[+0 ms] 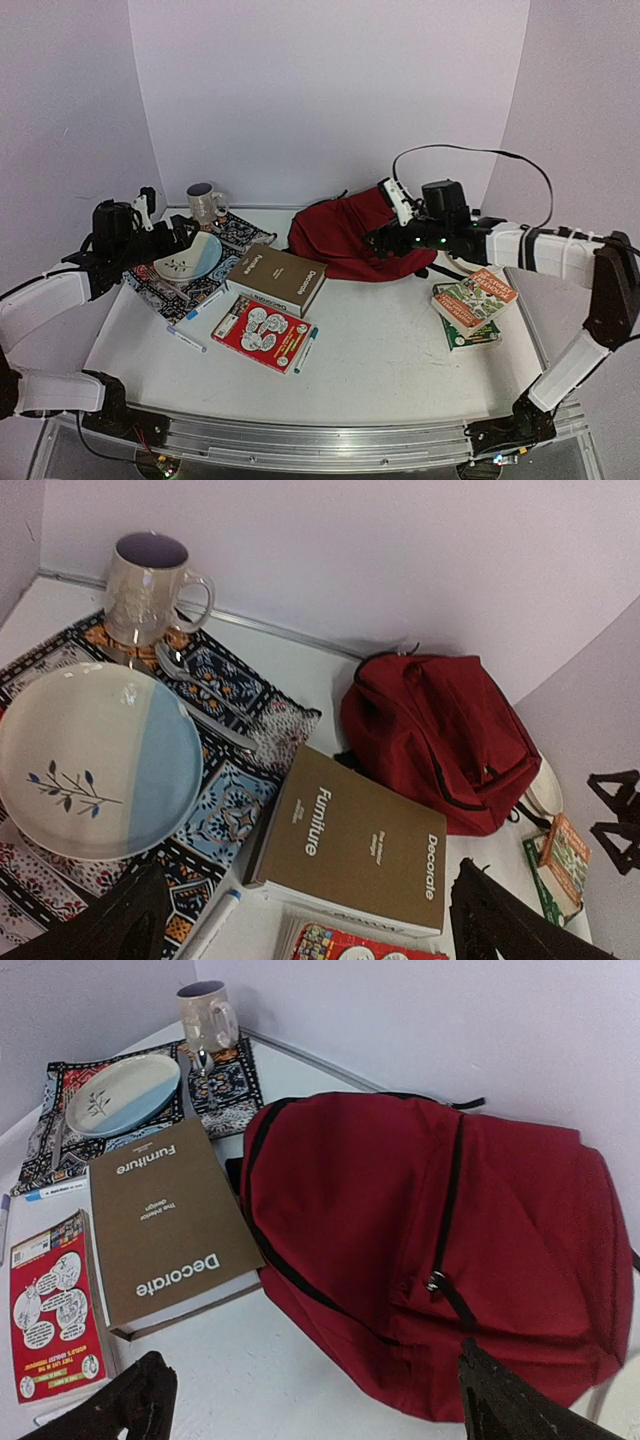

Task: Pack the student bag
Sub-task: Pick up the student bag from the center of the board.

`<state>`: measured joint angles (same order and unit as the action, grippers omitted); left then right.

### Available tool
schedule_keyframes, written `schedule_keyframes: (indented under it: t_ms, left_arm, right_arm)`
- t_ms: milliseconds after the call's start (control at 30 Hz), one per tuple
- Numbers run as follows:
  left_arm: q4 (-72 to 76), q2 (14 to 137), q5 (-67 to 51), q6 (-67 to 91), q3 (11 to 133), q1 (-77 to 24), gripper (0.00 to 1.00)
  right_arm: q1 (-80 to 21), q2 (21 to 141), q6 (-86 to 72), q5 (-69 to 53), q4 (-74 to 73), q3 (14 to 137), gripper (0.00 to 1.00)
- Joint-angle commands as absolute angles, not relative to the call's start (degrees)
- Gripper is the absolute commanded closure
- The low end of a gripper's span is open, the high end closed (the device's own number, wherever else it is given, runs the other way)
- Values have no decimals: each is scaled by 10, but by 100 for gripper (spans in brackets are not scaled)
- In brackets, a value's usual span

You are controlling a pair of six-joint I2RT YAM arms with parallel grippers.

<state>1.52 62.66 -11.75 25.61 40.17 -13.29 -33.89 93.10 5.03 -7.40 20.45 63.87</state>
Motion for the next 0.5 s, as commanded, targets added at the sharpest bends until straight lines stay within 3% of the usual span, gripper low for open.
schedule_keyframes:
  t_ms: [0, 333, 467]
  left_arm:
    - [22, 653, -179, 262, 441, -135, 1]
    - [18, 647, -187, 273, 422, -153, 1]
    - [17, 641, -187, 275, 416, -159, 1]
  right_arm:
    - [-357, 1030, 69, -86, 190, 734, 2]
    - [-358, 1212, 108, -21, 154, 872, 2]
    - [-358, 1258, 137, -8, 133, 912, 8]
